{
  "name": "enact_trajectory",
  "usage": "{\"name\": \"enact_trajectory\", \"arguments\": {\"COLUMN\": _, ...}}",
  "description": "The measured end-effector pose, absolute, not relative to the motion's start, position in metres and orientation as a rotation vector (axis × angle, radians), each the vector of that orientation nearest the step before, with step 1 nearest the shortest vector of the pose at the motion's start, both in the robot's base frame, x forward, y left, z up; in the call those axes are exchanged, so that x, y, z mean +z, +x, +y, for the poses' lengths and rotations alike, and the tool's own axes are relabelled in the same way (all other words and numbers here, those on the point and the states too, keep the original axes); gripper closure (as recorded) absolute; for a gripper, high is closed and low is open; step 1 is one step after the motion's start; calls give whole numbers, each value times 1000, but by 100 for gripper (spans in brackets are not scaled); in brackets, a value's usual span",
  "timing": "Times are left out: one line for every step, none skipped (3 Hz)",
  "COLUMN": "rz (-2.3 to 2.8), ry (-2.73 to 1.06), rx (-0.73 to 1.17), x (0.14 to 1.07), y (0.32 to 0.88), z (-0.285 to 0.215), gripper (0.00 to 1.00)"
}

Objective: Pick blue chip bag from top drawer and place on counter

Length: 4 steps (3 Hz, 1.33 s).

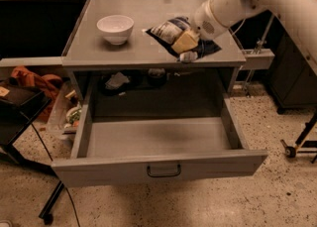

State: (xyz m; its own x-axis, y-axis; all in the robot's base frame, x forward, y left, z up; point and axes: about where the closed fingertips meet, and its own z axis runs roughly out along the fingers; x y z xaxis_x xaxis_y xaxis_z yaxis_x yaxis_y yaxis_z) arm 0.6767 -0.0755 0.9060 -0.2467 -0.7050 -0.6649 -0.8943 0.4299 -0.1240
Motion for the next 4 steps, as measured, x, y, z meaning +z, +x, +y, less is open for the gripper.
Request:
{"name": "enact_trajectory", "arguments": {"rz": 2123, "ry": -1266, "rx": 335, "x": 896, "y": 717, "z": -72, "gripper": 100}}
{"name": "enact_trajectory", "arguments": {"rz": 2177, "ry": -1033, "rx": 302, "x": 886, "y": 759, "z": -69, "gripper": 100}}
{"name": "enact_trajectory", "arguments": {"rz": 2181, "ry": -820, "rx": 266, "x": 872, "y": 797, "z": -60, "gripper": 81}}
{"name": "enact_trajectory", "arguments": {"rz": 2183, "ry": -648, "rx": 273, "x": 863, "y": 823, "z": -56, "gripper": 58}}
